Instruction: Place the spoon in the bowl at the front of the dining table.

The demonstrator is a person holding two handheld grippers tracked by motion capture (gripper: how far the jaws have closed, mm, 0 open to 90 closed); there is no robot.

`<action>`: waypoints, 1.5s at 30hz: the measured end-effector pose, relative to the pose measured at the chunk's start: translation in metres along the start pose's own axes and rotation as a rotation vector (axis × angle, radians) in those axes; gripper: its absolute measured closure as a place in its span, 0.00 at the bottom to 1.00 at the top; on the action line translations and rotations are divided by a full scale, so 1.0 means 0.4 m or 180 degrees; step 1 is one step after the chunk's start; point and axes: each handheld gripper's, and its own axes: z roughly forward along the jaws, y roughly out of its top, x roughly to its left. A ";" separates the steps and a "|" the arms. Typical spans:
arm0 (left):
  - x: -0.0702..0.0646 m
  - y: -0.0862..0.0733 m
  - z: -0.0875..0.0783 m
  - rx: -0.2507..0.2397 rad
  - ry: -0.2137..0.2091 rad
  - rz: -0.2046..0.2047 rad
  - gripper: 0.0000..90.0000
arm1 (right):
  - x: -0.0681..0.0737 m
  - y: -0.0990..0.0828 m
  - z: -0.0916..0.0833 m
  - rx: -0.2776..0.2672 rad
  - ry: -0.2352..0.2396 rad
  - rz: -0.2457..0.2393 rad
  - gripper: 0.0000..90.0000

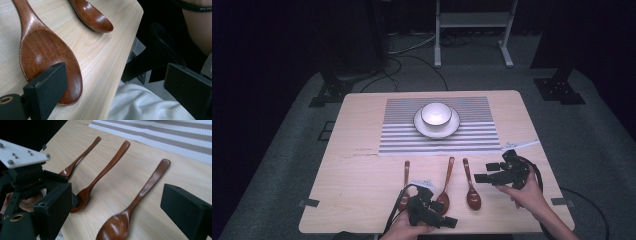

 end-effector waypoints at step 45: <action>0.002 -0.001 0.001 -0.0023 -0.0015 0.0002 0.04 | -0.006 0.152 0.231 0.0556 -0.0390 0.0009 0.55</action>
